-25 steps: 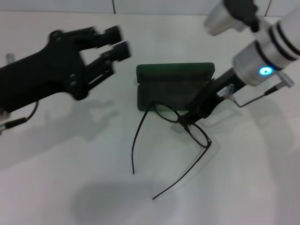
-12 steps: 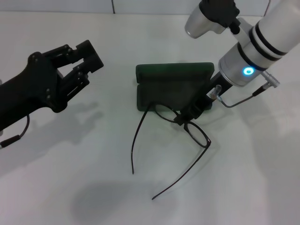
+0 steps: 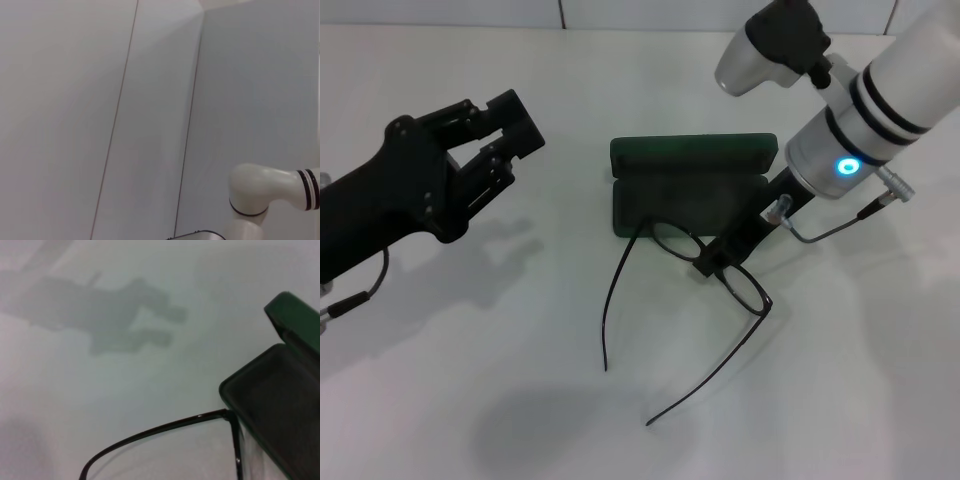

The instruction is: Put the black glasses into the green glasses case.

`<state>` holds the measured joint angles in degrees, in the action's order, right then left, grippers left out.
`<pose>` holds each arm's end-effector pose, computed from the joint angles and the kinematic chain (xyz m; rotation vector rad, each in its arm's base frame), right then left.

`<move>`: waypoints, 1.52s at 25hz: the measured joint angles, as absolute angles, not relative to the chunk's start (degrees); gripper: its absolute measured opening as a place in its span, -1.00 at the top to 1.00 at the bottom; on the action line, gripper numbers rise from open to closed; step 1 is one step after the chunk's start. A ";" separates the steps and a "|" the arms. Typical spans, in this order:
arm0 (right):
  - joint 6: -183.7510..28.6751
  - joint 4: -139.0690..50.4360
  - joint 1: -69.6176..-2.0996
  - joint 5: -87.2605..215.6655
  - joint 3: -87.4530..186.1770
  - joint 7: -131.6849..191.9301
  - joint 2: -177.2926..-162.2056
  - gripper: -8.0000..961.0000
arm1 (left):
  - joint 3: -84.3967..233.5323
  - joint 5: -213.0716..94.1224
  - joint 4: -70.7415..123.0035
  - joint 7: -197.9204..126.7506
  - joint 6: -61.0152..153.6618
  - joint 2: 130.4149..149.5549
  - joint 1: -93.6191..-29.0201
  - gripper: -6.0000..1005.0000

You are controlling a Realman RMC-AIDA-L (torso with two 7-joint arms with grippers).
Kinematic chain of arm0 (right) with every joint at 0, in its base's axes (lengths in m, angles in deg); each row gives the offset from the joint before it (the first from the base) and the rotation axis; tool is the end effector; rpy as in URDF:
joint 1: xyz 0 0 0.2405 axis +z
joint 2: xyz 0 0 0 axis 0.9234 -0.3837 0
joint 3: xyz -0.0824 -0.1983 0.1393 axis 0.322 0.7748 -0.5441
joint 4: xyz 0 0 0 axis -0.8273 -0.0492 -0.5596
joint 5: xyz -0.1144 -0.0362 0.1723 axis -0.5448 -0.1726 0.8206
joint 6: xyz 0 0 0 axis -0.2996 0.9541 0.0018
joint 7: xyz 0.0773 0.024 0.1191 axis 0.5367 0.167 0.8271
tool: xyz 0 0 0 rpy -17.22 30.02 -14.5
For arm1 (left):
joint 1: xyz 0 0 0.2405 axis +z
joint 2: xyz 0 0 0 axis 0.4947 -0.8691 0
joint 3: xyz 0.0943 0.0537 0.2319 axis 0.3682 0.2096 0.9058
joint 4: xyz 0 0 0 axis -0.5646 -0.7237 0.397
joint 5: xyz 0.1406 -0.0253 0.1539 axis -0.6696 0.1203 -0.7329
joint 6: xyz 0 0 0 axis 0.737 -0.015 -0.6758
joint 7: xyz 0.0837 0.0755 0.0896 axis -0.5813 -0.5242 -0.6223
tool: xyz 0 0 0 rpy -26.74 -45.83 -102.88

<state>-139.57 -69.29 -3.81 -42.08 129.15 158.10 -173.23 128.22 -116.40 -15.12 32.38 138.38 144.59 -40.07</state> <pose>0.1230 0.3995 -0.0894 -2.9462 0.8200 -0.3736 -0.2543 0.2589 0.0405 -2.3351 -0.3757 -1.3723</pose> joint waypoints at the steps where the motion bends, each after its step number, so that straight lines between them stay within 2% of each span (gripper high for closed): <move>1: -139.32 -69.21 -3.81 -41.70 129.68 157.99 -173.23 0.53 | 128.25 -116.40 -15.07 32.38 138.38 144.59 -40.09 0.46; 14: -140.44 -79.15 -9.29 -38.51 134.87 156.87 -173.22 0.78 | 128.55 -116.39 -13.93 32.32 139.38 144.59 -39.90 0.49; 21: -143.66 -97.60 -21.24 -36.46 132.76 153.43 -173.02 0.78 | 128.25 -116.39 -12.87 32.45 142.24 144.11 -39.16 0.51; 26: -149.97 -101.23 -31.23 -24.56 123.43 138.45 -172.84 0.78 | 128.80 -118.28 -11.83 30.13 146.11 143.93 -40.72 0.53; 31: -153.94 -98.02 -34.41 -16.55 117.35 130.37 -172.73 0.78 | 130.31 -121.30 -9.15 29.25 148.85 144.67 -45.43 0.54; 36: -155.67 -94.06 -34.07 -14.38 115.73 126.88 -172.83 0.79 | 135.24 -121.42 -3.87 26.45 149.53 144.70 -51.89 0.93; 38: -155.71 -93.67 -33.87 -14.08 115.84 126.39 -172.88 0.79 | 136.01 -121.52 -1.51 25.63 149.30 144.71 -54.53 0.94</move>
<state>-155.71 -93.67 -33.87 -14.08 115.84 126.39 -172.88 136.01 -121.52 -1.51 25.63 149.30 144.71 -54.53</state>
